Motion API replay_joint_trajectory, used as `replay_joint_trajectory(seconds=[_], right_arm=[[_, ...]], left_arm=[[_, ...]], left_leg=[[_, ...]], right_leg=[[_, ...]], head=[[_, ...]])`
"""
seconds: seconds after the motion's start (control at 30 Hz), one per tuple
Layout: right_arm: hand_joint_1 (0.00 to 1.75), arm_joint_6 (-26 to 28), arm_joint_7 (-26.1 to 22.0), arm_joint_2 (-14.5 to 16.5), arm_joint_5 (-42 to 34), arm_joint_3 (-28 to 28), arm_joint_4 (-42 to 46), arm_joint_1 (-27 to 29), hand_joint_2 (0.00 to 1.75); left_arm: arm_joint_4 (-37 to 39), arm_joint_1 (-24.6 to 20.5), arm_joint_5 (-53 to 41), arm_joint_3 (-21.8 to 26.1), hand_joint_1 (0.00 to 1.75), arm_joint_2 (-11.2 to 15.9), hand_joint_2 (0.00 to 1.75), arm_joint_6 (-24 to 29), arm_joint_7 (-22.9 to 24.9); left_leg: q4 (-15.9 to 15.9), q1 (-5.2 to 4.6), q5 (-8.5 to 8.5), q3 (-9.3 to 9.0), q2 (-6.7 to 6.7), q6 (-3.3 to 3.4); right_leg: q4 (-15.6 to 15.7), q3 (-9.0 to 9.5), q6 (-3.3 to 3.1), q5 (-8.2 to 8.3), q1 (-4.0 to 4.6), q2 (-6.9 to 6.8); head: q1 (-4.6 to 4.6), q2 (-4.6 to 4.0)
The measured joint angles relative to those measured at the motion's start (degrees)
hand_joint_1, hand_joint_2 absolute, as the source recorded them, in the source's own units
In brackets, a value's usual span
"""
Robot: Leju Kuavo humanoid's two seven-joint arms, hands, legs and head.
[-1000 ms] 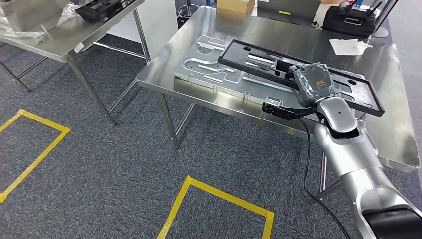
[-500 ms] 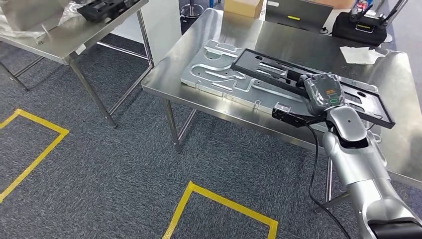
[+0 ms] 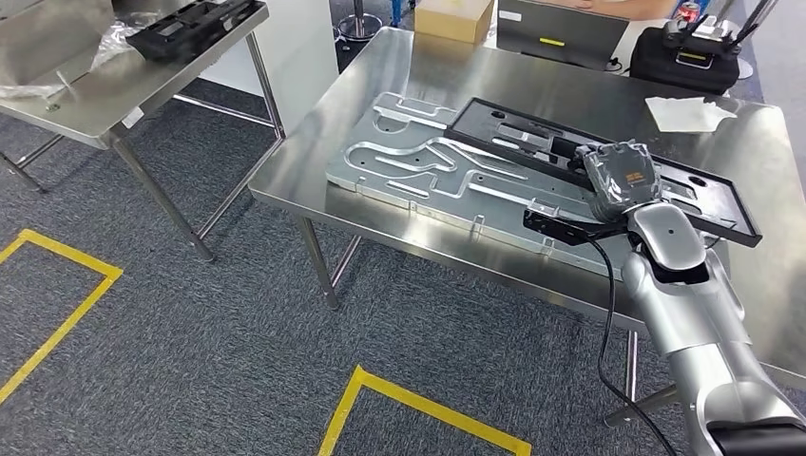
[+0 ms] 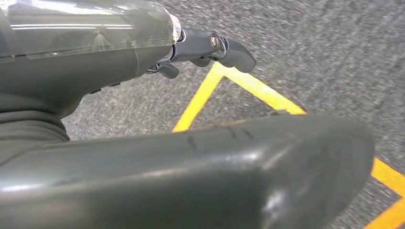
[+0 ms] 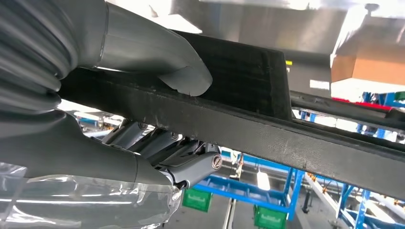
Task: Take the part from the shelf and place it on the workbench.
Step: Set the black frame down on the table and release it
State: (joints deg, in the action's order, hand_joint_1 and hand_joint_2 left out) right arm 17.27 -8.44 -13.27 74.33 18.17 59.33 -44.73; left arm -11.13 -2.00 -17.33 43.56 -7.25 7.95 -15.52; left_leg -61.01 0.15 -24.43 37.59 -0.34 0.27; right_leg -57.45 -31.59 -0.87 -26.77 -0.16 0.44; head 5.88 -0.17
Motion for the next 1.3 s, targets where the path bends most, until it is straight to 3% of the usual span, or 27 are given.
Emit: replay_joint_trajectory(seconds=[0.03, 0.07, 0.17, 0.23, 0.33, 0.37, 0.4, 0.47, 0.53, 0.63, 0.7, 0.77, 0.83, 0.87, 0.9, 0.93, 0.97, 1.03, 1.07, 1.2, 1.23, 1.3], right_arm=[[1.75, -0.1, 0.0, 0.01, 0.07, 0.01, -0.05, 0.01, 1.75], [1.75, -0.22, -0.01, 0.01, 0.12, 0.01, -0.1, 0.09, 1.75], [1.75, -0.55, -0.09, -0.21, 0.21, -0.01, 0.01, 0.58, 1.75], [1.75, -0.7, -0.1, -0.75, 0.32, -0.04, 0.19, 0.81, 1.75], [1.75, -0.81, -0.11, -1.56, 0.55, -0.05, 0.27, 1.54, 1.75], [1.75, -0.84, -0.13, -1.68, 0.58, -0.05, 0.27, 1.91, 1.75], [1.75, -0.85, -0.15, -1.77, 0.61, -0.05, 0.28, 2.2, 1.75], [1.75, -0.86, -0.16, -2.0, 0.62, -0.05, 0.32, 2.42, 1.75], [1.75, -0.99, -0.12, -2.32, 0.63, -0.08, 0.39, 2.42, 1.75], [1.75, -1.56, 0.01, -2.76, 0.66, -0.18, 0.86, 2.78, 1.75], [1.75, -1.86, 0.09, -3.14, 0.63, -0.44, 1.45, 3.09, 1.75], [1.75, -2.15, 0.14, -3.52, 0.6, -0.81, 2.09, 3.62, 1.75], [1.75, -2.57, 0.15, -3.8, 0.6, -1.13, 2.67, 4.67, 1.75], [1.31, -2.79, 0.16, -3.92, 0.6, -1.27, 2.93, 5.32, 1.75], [0.87, -2.97, 0.17, -4.08, 0.6, -1.44, 3.19, 5.96, 1.75], [0.44, -3.14, 0.2, -4.3, 0.6, -1.69, 3.49, 6.5, 1.75], [0.0, -3.26, 0.25, -4.51, 0.6, -1.98, 3.81, 6.92, 1.75], [0.0, -3.55, 0.49, -4.96, 0.6, -2.67, 4.4, 7.47, 1.75], [0.0, -3.75, 0.62, -5.15, 0.6, -2.99, 4.69, 7.85, 1.75], [0.0, -4.29, 0.83, -6.24, 0.62, -4.75, 6.72, 9.75, 1.75], [0.0, -4.4, 0.84, -6.51, 0.62, -5.27, 7.09, 9.86, 1.75], [0.0, -4.75, 0.81, -6.93, 0.63, -5.96, 7.34, 10.06, 1.75]], left_arm=[[0.0, 0.03, -0.07, -0.01, 0.0, 0.05, 0.0, -0.05, 0.01], [0.0, 0.06, -0.13, -0.01, 0.0, 0.09, 0.0, -0.1, 0.01], [0.0, 0.08, -0.58, -0.14, 0.0, 0.09, 0.0, -0.49, 0.02], [0.0, 0.01, -0.96, -0.36, 0.0, 0.1, 0.0, -0.77, -0.01], [0.0, -0.03, -1.2, -0.61, 0.0, 0.16, 0.0, -1.0, -0.03], [0.0, 0.02, -1.21, -0.66, 0.0, 0.17, 0.0, -1.03, -0.02], [0.0, 0.08, -1.21, -0.7, 0.0, 0.16, 0.0, -1.04, 0.0], [0.0, 0.16, -1.21, -0.78, 0.0, 0.14, 0.0, -1.08, 0.02], [0.0, 0.06, -1.24, -0.85, 0.0, 0.14, 0.0, -1.15, 0.02], [0.0, -0.15, -1.58, -0.98, 0.0, 0.2, 0.0, -1.32, 0.03], [0.0, -0.22, -1.95, -1.05, 0.0, 0.33, 0.0, -1.42, 0.01], [0.0, -0.27, -2.25, -1.11, 0.0, 0.4, 0.0, -1.16, -0.07], [0.0, -0.22, -2.37, -1.13, 0.0, 0.4, 0.0, -0.39, -0.12], [0.0, -0.17, -2.45, -1.12, 0.0, 0.4, 0.0, 0.04, -0.13], [0.0, -0.14, -2.66, -1.12, 0.0, 0.41, 0.0, 0.5, -0.13], [0.0, -0.12, -2.95, -1.14, 0.0, 0.43, 0.0, 0.86, -0.1], [0.0, -0.1, -3.25, -1.16, 0.0, 0.48, 0.0, 1.1, -0.08], [0.0, -0.07, -3.76, -1.24, 0.0, 0.69, 0.0, 1.22, -0.03], [0.0, -0.06, -3.93, -1.3, 0.0, 0.78, 0.0, 1.14, -0.03], [0.0, -0.11, -4.11, -1.51, 0.0, 0.67, 0.0, 0.78, -0.03], [0.0, -0.17, -4.11, -1.52, 0.0, 0.61, 0.0, 0.72, -0.03], [0.0, -0.3, -4.08, -1.54, 0.0, 0.57, 0.0, 0.66, -0.04]], left_leg=[[2.01, -0.16, 1.66, -0.42, -0.01, 0.29], [2.87, -0.28, 2.14, -0.56, 0.0, 0.6], [3.44, -0.17, 1.72, -1.72, 0.01, 1.54], [3.8, 0.04, 1.36, -2.76, -0.06, 2.01], [3.82, 0.03, 0.13, -4.0, -0.25, 2.14], [3.81, 0.04, -0.4, -4.62, -0.28, 2.06], [3.8, 0.05, -0.96, -5.37, -0.29, 1.93], [3.79, 0.04, -2.22, -6.86, -0.26, 1.57], [3.73, -0.04, -3.3, -7.75, -0.28, 0.96], [3.31, -0.08, -4.01, -8.38, -0.25, -0.24], [0.55, 0.0, -4.2, -7.34, -0.11, -0.77], [-6.36, 0.14, -5.95, -3.4, 0.01, -1.11], [-12.82, 0.17, -9.17, 1.29, 0.02, -1.34], [-13.79, 0.16, -9.88, 2.7, 0.02, -1.34], [-12.8, 0.1, -9.2, 3.21, 0.02, -1.16], [-9.88, -0.02, -6.91, 2.83, 0.01, -0.73], [-5.88, -0.22, -3.58, 1.92, 0.01, -0.08], [0.99, -0.8, 1.34, 0.2, -0.05, 1.17], [2.55, -0.99, 2.39, -0.2, -0.08, 1.44], [3.92, -0.61, 2.95, -1.06, -0.07, 1.74], [4.26, -0.42, 3.01, -1.34, -0.04, 1.89], [4.4, -0.32, 2.82, -1.62, -0.02, 2.09]], right_leg=[[0.02, 0.21, 0.3, -0.39, 0.02, 0.02], [-0.12, 0.3, 0.63, -0.62, 0.07, 0.06], [-1.49, 0.2, 1.56, -1.23, -0.01, 0.01], [-6.39, -2.53, 2.02, -2.8, -0.26, -0.1], [-15.75, -9.27, 2.79, -6.1, -0.64, -0.15], [-16.1, -10.35, 2.98, -5.81, -0.76, -0.16], [-14.48, -10.44, 3.03, -4.34, -0.87, -0.2], [-6.97, -8.55, 2.9, 1.43, -1.05, -0.38], [-1.49, -7.04, 2.32, 4.74, -0.75, -0.54], [-0.49, -6.26, 0.95, 4.7, -0.44, -0.39], [-0.27, -5.2, 0.2, 4.23, -0.64, -0.35], [-0.16, -4.15, -0.37, 3.58, -0.59, -0.39], [-0.16, -3.21, -0.68, 2.75, -0.37, -0.36], [-0.16, -2.7, -0.74, 2.32, -0.25, -0.29], [-0.16, -2.14, -0.76, 1.89, -0.12, -0.22], [-0.16, -1.55, -0.76, 1.45, 0.01, -0.16], [-0.15, -1.01, -0.75, 1.03, 0.11, -0.1], [-0.28, -0.38, -0.49, 0.3, 0.39, 0.06], [-0.33, -0.3, -0.24, -0.01, 0.45, 0.15], [-1.56, -0.58, 0.96, -1.74, 0.4, 0.18], [-3.61, -1.51, 1.29, -3.04, 0.3, 0.15], [-10.62, -5.12, 1.94, -6.45, -0.16, 0.08]], head=[[0.0, 0.0], [0.0, 0.0], [0.0, 0.0], [-0.01, 0.0], [-0.02, 0.0], [-0.02, 0.0], [-0.02, 0.0], [-0.01, 0.0], [0.0, 0.0], [0.02, 0.0], [0.01, 0.0], [0.02, 0.0], [0.02, 0.0], [0.02, 0.0], [0.02, 0.0], [0.02, 0.0], [0.02, 0.0], [0.02, 0.0], [0.02, 0.0], [0.01, 0.0], [0.02, 0.0], [0.02, 0.0]])
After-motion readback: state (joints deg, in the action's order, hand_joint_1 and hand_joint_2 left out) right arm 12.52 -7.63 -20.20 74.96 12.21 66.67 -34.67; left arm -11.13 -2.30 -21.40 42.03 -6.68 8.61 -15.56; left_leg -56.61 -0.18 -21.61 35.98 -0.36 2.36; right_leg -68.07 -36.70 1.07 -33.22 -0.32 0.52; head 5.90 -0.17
